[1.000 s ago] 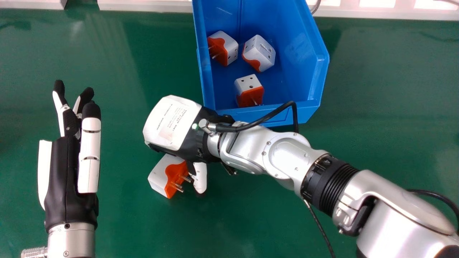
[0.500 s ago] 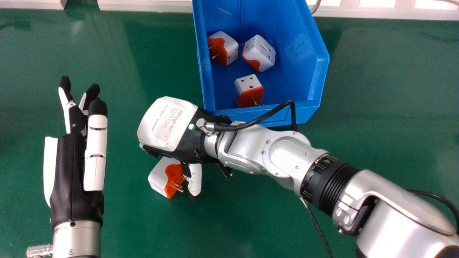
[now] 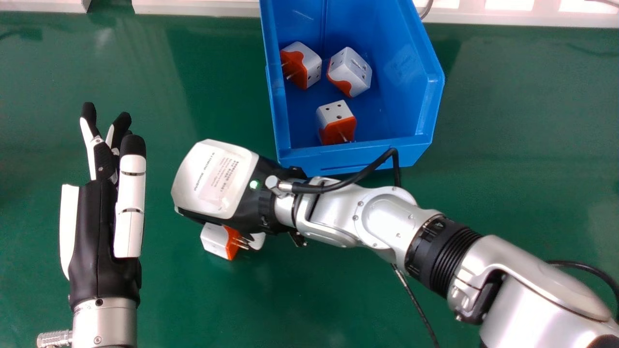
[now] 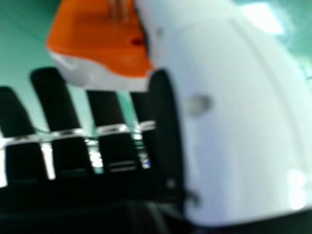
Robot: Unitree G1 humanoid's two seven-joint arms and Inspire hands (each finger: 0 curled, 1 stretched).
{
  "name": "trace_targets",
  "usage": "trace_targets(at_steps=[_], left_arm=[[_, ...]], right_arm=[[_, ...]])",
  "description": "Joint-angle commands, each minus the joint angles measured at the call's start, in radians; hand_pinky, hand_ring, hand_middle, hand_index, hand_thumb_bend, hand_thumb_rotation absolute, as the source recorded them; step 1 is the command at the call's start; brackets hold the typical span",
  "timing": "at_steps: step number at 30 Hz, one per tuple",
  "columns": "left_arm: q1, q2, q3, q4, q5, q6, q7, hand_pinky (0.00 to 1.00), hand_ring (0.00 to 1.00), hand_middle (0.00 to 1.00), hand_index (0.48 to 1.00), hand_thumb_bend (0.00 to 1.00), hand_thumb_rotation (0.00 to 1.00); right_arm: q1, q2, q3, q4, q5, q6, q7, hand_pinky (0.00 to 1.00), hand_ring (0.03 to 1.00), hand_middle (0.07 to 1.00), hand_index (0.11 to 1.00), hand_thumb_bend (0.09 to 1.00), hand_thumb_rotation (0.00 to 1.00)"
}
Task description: Pick all objects and put in blue box
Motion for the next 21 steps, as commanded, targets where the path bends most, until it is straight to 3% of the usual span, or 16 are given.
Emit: trace_targets(at_steps=[1,5,7,12,15,21], left_arm=[[0.007,-0.004,-0.003,-0.034,0.012,-0.003,0.009,0.96,0.96,0.96,0.959,0.46,1.00],[0.007,-0.002,-0.005,-0.038,0.005,0.001,0.006,0.97,0.97,0.97,0.966,0.46,1.00],[0.007,0.000,-0.005,-0.033,0.005,-0.010,0.005,0.97,0.97,0.97,0.968,0.46,1.00],[0.000,0.005,0.001,-0.023,-0.005,-0.010,0.000,0.98,0.97,0.97,0.972,0.45,1.00],[-0.001,0.007,0.004,-0.022,0.001,-0.001,0.005,0.98,0.97,0.97,0.969,0.45,1.00],[-0.011,0.016,0.022,0.008,0.000,-0.021,0.011,0.96,0.96,0.96,0.952,0.45,1.00]], right_arm=[[-0.031,0.011,-0.020,0.003,0.027,-0.004,0.056,0.20,0.396,0.473,0.503,0.519,0.00],[-0.037,0.022,-0.032,-0.002,0.053,0.005,0.143,0.15,0.406,0.498,0.485,0.520,0.00],[-0.041,0.023,-0.039,-0.005,0.061,0.003,0.170,0.17,0.400,0.489,0.497,0.518,0.00],[-0.035,0.012,-0.046,-0.025,0.054,0.005,0.145,0.18,0.360,0.449,0.546,0.510,0.00],[-0.022,0.010,-0.060,-0.034,0.068,0.006,0.130,0.17,0.383,0.484,0.509,0.515,0.00],[0.029,-0.041,-0.110,-0.162,0.133,-0.023,0.177,0.16,0.363,0.470,0.521,0.511,0.00]])
